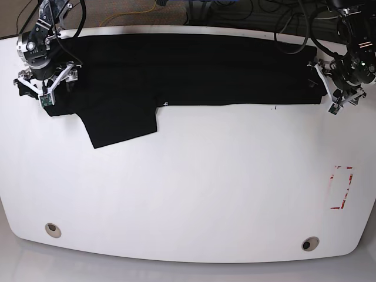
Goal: Layout the t-shirt on the table in an organized manner, then fold the t-shirt properly
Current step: 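Drag the folded shirt band with both grippers toward the robot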
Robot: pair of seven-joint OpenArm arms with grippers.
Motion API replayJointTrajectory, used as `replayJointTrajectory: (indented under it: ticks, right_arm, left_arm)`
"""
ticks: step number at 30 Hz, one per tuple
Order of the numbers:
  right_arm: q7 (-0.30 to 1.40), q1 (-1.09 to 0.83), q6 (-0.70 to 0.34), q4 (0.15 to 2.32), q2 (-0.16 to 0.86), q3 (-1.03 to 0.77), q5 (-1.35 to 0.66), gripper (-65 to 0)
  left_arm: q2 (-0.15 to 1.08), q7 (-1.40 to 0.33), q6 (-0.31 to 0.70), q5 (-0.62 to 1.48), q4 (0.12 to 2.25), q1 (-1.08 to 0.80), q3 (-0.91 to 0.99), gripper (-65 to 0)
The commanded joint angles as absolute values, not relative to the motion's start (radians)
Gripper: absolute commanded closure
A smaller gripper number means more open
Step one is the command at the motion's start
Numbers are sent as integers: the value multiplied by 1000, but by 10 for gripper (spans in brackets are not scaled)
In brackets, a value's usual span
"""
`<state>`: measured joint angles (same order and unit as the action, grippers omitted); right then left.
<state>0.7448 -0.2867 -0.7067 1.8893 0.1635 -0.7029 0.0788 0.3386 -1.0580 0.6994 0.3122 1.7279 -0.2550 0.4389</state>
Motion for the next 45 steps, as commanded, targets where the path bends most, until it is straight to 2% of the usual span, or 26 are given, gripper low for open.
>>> replayJointTrajectory:
  ticks: [1,5,10,20,22,24,28,30,32,45]
  right_arm:
    - [730,-286,-698,1925,177,-716,64,-609]
    - [730,-286,-698,1963,159,-734,62,-588]
    - [723,-251,-698,2008,130,-753,62,-528]
    - [728,-196,-698,2017,64,-751,62,-430]
    - [728,-194,-698,2015,41,-742,62,-390]
    - [728,-202,-698,2014,25,-736,62,-323]
    - [730,-242,-698,2011,-2,-733,62,-151]
    - [730,-260,-698,2011,-18,-731,62,-65]
    - [730,-277,-698,2009,-30,-717,62,-8]
    - [714,-318,-698,1817,-24,-659,62,-16]
  left_arm:
    - [354,-1047,698,321,1750,-248,447,-486]
    - [352,-1049,698,321,1778,-245,447,-486]
    - [344,-1049,698,323,1868,-245,447,-485]
    - [254,-1049,698,323,1980,-248,447,-475]
    - [225,-1049,698,323,1980,-249,447,-428]
    - [197,-1047,698,315,1977,-260,447,-335]
    - [168,-1044,698,295,1977,-303,444,-146]
    - [151,-1044,698,275,1974,-315,443,-89]
    - [131,-1044,698,249,1968,-325,443,-62]
    - [102,-1043,698,154,1851,-329,441,-61]
